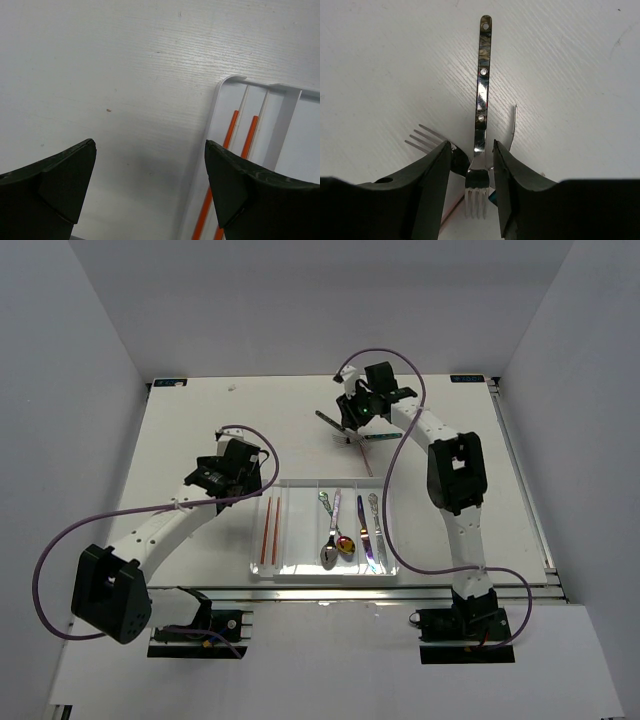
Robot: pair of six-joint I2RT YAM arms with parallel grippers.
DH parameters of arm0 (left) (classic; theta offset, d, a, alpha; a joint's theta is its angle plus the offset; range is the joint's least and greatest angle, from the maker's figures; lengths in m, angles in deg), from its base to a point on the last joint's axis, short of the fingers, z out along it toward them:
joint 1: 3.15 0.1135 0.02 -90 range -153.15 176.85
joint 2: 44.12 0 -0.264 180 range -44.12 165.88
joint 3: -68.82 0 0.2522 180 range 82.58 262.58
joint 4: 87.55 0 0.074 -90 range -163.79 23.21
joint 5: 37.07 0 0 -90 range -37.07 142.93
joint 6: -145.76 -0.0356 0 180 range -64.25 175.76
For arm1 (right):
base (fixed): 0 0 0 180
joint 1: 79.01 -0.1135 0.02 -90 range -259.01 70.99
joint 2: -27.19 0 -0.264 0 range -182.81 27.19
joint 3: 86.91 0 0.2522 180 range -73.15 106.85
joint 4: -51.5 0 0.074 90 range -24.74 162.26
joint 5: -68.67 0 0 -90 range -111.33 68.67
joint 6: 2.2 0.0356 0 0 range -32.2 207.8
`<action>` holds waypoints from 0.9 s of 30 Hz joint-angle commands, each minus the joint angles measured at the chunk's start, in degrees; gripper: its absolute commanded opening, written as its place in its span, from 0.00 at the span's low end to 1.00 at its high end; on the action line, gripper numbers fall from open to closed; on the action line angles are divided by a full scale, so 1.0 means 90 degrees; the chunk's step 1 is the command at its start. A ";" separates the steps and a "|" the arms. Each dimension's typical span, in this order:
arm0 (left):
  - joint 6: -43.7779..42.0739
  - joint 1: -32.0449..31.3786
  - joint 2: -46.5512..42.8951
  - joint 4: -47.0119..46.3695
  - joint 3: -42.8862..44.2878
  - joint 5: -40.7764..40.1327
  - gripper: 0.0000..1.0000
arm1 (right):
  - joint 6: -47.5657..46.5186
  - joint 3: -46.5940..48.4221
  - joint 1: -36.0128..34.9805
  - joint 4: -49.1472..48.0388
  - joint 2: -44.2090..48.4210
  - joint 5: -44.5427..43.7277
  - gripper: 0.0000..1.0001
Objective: Sort the eating utensils into containers
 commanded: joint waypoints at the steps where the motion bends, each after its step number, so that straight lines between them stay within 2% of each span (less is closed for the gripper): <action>1: -0.0048 0.0015 0.0010 -0.0096 -0.0045 0.0129 0.98 | -0.0178 0.0405 -0.0068 -0.0120 -0.0269 0.0183 0.44; 10: -0.0077 0.0015 0.0088 -0.0116 -0.0065 0.0256 0.98 | -0.0226 0.1040 -0.0087 -0.0062 -0.0972 0.0388 0.42; 17: -0.0107 0.0015 0.0108 -0.0116 -0.0065 0.0314 0.98 | -0.0383 0.1089 -0.0175 -0.0130 -0.1304 -0.0421 0.42; 23: -0.0126 0.0015 0.0137 -0.0116 -0.0065 0.0373 0.98 | -0.0558 0.1352 -0.0224 0.0268 -0.1422 -0.0422 0.43; 26: -0.0136 0.0015 0.0128 -0.0126 -0.0065 0.0392 0.98 | -0.0685 0.1499 -0.0253 0.0553 -0.1461 -0.0402 0.36; 27: -0.0126 0.0015 0.0127 -0.0126 -0.0065 0.0393 0.98 | -0.0753 0.1489 -0.0273 0.0602 -0.1451 -0.0451 0.28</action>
